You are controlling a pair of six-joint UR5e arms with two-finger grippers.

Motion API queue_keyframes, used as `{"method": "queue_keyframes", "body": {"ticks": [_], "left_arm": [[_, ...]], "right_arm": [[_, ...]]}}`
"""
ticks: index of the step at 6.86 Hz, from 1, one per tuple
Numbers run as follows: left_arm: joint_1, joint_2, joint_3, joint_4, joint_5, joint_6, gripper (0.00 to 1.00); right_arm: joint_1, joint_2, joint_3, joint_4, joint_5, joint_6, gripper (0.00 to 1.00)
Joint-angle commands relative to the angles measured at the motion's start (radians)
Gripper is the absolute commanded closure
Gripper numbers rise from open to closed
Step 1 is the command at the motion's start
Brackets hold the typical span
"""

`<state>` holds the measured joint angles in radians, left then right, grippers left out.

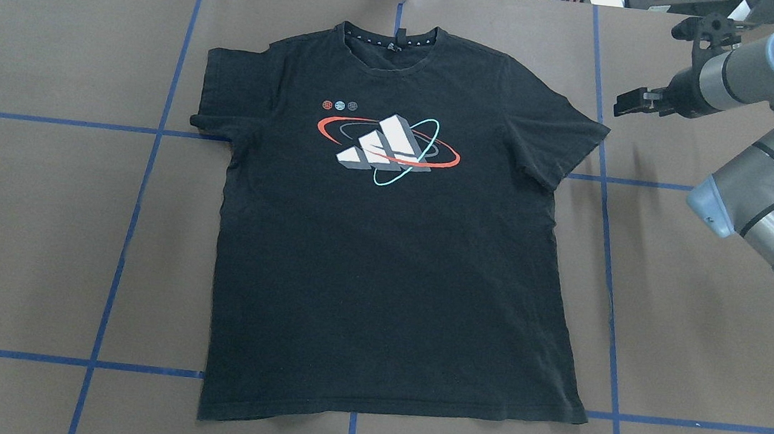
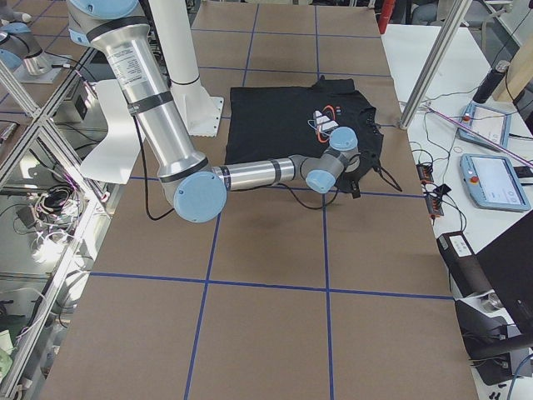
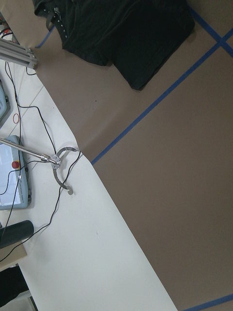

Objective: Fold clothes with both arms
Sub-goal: 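Move the right gripper to the black shirt's sleeve farthest from the robot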

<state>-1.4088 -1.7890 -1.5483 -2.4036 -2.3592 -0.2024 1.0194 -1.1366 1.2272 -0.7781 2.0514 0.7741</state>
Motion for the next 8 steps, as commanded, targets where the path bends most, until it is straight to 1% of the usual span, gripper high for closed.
{"method": "queue_keyframes", "body": {"ticks": [1, 4, 5, 6, 8], "left_arm": [[0.005, 0.0, -0.001, 0.0, 0.0, 0.0, 0.0], [0.005, 0.0, 0.002, 0.0, 0.0, 0.0, 0.0], [0.005, 0.002, 0.002, 0.0, 0.0, 0.0, 0.0], [0.005, 0.002, 0.002, 0.0, 0.0, 0.0, 0.0], [0.005, 0.002, 0.004, 0.0, 0.0, 0.001, 0.0]], "right_arm": [[-0.044, 0.008, -0.018, 0.02, -0.053, 0.034, 0.17], [-0.059, 0.038, -0.057, 0.02, -0.056, 0.034, 0.23], [-0.064, 0.038, -0.072, 0.04, -0.072, 0.034, 0.24], [-0.067, 0.044, -0.081, 0.045, -0.074, 0.034, 0.27], [-0.082, 0.046, -0.086, 0.045, -0.094, 0.034, 0.28]]}}
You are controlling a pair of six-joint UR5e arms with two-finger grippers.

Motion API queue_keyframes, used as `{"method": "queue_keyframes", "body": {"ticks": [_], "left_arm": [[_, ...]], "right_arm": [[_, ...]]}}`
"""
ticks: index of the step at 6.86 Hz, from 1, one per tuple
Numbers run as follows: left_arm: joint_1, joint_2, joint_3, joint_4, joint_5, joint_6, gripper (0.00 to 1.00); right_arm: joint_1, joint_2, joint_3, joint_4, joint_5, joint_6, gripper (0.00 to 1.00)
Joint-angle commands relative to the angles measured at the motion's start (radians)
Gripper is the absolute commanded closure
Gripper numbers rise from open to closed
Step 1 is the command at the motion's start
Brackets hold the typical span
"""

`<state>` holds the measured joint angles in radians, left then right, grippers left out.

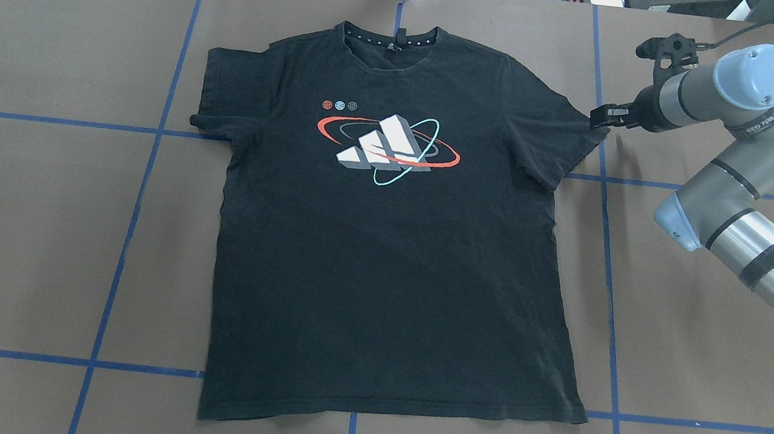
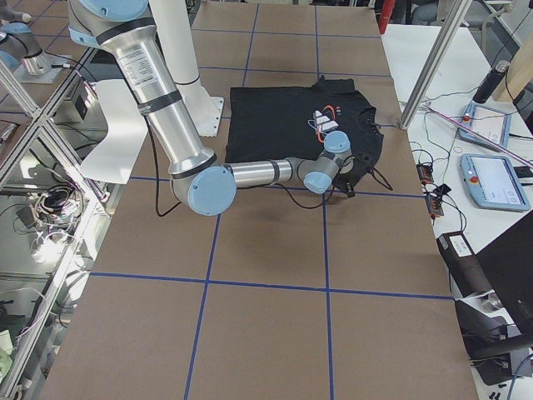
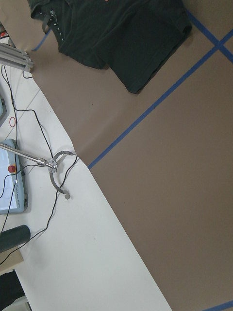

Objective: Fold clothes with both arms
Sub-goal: 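Move the right gripper to the black shirt's sleeve farthest from the robot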

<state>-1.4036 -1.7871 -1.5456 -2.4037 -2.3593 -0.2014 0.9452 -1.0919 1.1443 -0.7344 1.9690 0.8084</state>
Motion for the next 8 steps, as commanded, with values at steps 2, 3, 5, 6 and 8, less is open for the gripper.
{"method": "queue_keyframes", "body": {"ticks": [2, 3, 5, 6, 8], "left_arm": [[0.0, 0.002, 0.002, 0.0, 0.0, 0.0, 0.0], [0.0, 0.002, 0.004, 0.0, 0.0, 0.0, 0.0], [0.0, 0.002, 0.004, 0.0, 0.0, -0.001, 0.0], [0.0, 0.002, 0.002, 0.0, 0.0, 0.0, 0.0], [0.0, 0.002, 0.004, 0.0, 0.0, -0.001, 0.0]], "right_arm": [[-0.016, 0.001, -0.005, 0.001, -0.018, 0.0, 0.37], [-0.016, 0.003, -0.005, 0.001, -0.018, 0.0, 0.5], [-0.016, 0.007, -0.005, 0.001, -0.016, 0.002, 0.79], [-0.016, 0.007, -0.003, 0.001, -0.016, 0.002, 0.9], [-0.003, 0.006, 0.012, 0.003, -0.012, 0.003, 1.0]]}}
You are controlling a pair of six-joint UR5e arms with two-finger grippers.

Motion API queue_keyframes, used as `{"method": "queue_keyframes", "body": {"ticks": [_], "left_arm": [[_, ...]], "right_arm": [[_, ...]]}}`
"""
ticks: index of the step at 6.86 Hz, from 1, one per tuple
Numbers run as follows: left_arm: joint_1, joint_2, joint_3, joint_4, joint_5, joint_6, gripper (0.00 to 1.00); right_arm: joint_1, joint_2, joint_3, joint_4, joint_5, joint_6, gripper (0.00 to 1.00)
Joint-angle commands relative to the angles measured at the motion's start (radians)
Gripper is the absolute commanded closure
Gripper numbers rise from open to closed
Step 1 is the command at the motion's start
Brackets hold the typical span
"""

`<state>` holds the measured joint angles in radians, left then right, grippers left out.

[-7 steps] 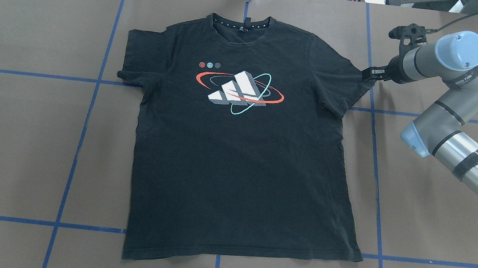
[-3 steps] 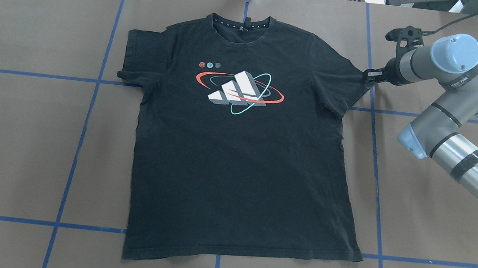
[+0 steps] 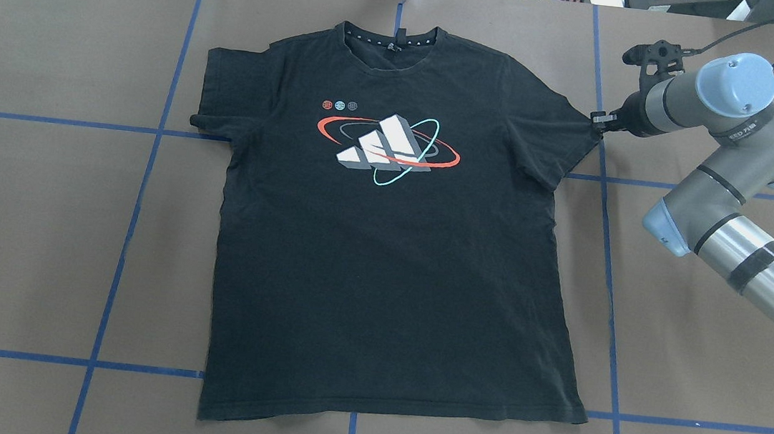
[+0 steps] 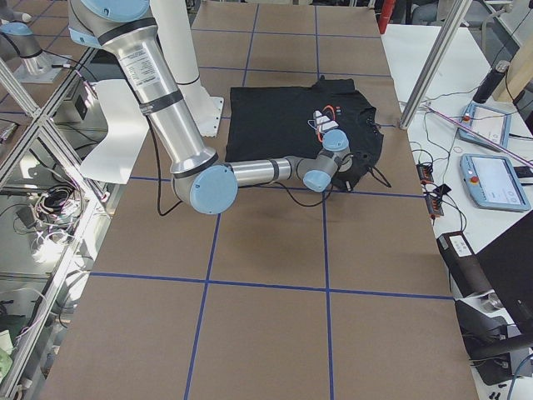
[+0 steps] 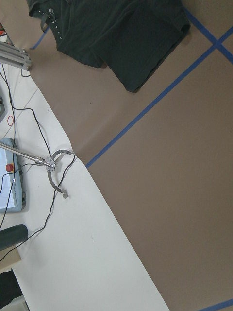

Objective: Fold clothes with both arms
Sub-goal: 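Move the right gripper to the black shirt's sleeve farthest from the robot, then grasp the sleeve with the right gripper and fold it inward across the shirt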

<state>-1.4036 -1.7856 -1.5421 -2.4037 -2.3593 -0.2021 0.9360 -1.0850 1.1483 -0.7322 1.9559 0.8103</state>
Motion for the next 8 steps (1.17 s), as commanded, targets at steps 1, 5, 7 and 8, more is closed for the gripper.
{"method": "queue_keyframes", "body": {"ticks": [1, 5, 7, 8], "left_arm": [[0.0, 0.0, 0.0, 0.0, 0.0, 0.0, 0.0], [0.0, 0.0, 0.0, 0.0, 0.0, 0.0, 0.0], [0.0, 0.0, 0.0, 0.0, 0.0, 0.0, 0.0], [0.0, 0.0, 0.0, 0.0, 0.0, 0.0, 0.0]], "right_arm": [[0.021, -0.001, 0.033, 0.0, 0.004, 0.001, 1.0], [0.009, 0.092, 0.154, -0.138, 0.003, 0.162, 1.0], [-0.057, 0.192, 0.143, -0.22, -0.087, 0.251, 1.0], [-0.104, 0.227, 0.133, -0.242, -0.154, 0.31, 1.0]]}}
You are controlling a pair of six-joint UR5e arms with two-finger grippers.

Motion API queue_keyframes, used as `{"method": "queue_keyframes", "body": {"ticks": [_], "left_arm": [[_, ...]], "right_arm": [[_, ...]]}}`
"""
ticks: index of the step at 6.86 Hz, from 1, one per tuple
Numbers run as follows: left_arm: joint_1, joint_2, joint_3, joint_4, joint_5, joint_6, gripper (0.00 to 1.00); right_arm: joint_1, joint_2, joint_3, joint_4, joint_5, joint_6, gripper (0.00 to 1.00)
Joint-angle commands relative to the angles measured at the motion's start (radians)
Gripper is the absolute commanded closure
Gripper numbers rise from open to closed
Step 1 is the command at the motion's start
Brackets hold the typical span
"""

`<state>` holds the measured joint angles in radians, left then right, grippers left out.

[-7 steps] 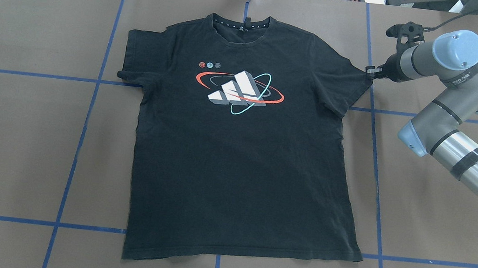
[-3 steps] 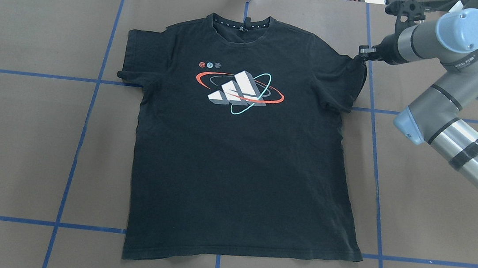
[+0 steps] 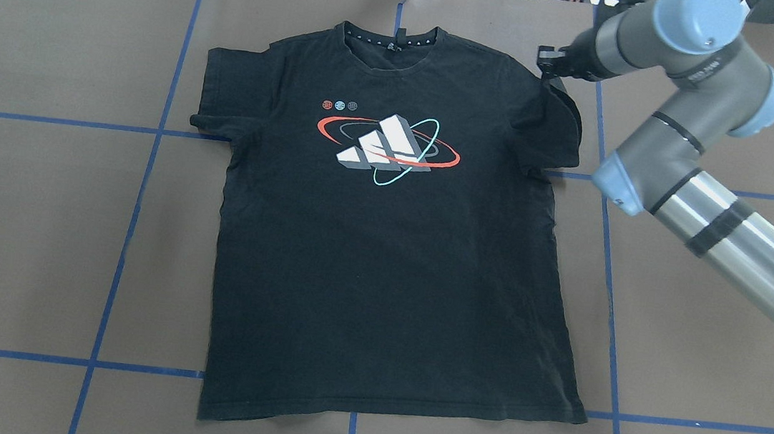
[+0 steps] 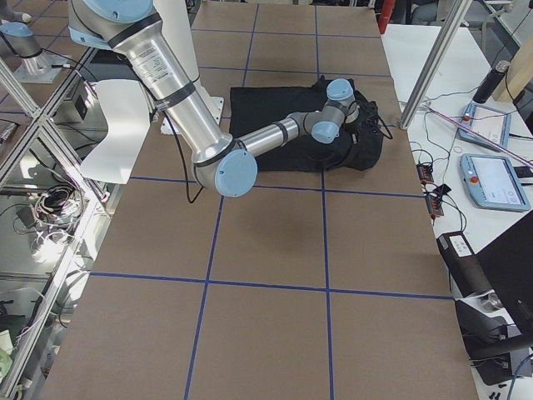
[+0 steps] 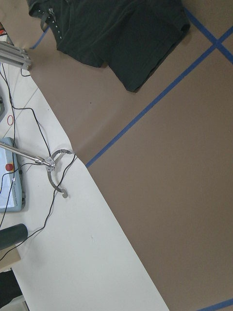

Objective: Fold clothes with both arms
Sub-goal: 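Grasp the sleeve with the right gripper and fold it inward across the shirt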

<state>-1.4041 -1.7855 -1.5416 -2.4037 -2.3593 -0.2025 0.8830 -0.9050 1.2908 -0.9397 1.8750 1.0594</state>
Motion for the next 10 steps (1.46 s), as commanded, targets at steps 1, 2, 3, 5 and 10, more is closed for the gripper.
{"method": "queue_keyframes", "body": {"ticks": [1, 2, 3, 5, 10], "left_arm": [[0.0, -0.002, 0.0, 0.0, 0.0, 0.0, 0.0], [0.0, 0.0, -0.002, 0.0, 0.0, 0.0, 0.0], [0.0, 0.0, -0.002, 0.0, 0.0, 0.0, 0.0], [0.0, 0.001, -0.002, 0.0, 0.0, 0.0, 0.0], [0.004, -0.021, 0.003, 0.001, 0.005, -0.009, 0.0]], "right_arm": [[-0.088, 0.072, -0.025, -0.034, -0.109, 0.083, 1.0], [-0.119, 0.108, -0.063, -0.034, -0.153, 0.102, 1.0], [-0.148, 0.142, -0.108, -0.031, -0.186, 0.103, 1.0], [-0.182, 0.146, -0.125, -0.031, -0.217, 0.102, 1.0], [-0.164, 0.134, -0.078, -0.097, -0.188, 0.088, 0.0]]}}
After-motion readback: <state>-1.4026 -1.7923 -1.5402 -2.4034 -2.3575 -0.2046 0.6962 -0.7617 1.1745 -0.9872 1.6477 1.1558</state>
